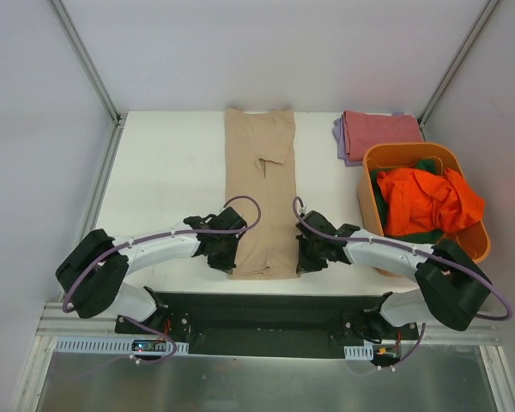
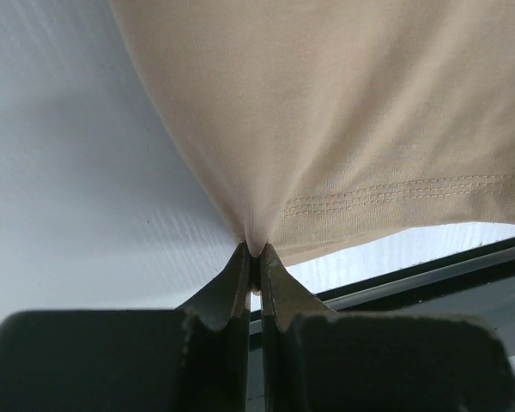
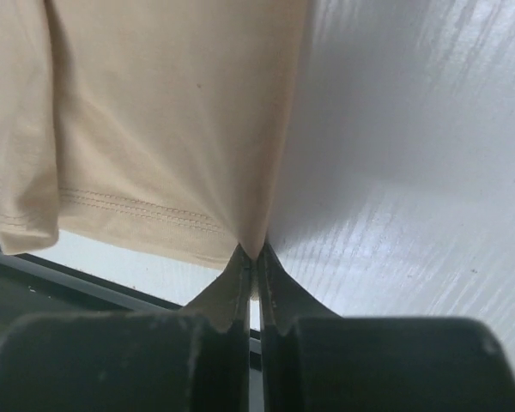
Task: Fold and stack the t-shirts
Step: Grab the bottom of the folded rectangular tshirt with both arms
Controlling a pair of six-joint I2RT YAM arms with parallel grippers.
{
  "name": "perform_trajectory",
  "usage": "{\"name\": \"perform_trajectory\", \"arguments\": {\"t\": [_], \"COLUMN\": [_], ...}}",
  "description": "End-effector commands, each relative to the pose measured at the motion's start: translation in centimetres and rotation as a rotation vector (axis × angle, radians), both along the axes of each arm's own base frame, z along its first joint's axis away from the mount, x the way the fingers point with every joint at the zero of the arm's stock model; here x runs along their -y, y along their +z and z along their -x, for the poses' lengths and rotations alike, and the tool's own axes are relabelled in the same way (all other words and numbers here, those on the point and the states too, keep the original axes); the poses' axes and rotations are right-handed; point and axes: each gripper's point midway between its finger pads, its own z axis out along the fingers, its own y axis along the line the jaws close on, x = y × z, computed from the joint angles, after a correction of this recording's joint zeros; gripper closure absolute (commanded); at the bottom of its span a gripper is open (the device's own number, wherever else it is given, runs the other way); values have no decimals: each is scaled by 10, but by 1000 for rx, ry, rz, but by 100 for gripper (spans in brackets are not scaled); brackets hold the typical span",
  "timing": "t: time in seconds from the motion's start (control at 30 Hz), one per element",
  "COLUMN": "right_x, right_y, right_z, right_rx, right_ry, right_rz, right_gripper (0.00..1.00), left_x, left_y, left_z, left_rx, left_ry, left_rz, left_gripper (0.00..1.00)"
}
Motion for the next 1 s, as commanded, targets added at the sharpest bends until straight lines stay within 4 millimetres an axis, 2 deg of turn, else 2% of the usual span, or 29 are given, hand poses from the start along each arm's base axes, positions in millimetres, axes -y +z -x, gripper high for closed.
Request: {"name": "perform_trajectory", "arguments": {"t": [0.0,0.13,0.37,0.53,0.63,0.7,0.83,0.97], "right_x": [19,23,21,-13,-19,-17,-24,-32], "right_y": [-6,-8,-9,12,30,40,64,86], "right_z": [6,10,20,37,45,46,33,3], "right_rx": [-2,-4,-24,-52,-46,-20,60,164], "right_ry": [-50,-50,-12,96,123,127,148,156], "right_rz": [63,66,24,-205,-281,-304,-350,-343], "right_gripper": [100,100,100,100,100,100,100,100], "left_x": [-25,-39,-45,-31,-27,-23,-9,-6], "left_y": [0,-5,-15,1,11,21,48,66], "left_z": [15,27,41,49,54,51,31,-2], "left_rx": [-8,-43,-107,-123,-119,-92,7,103], "left_ry": [-12,-4,21,46,81,96,96,129], "left_rz": [-75,-112,-130,-10,55,100,175,179], "left_gripper": [100,100,100,100,100,100,100,100]}}
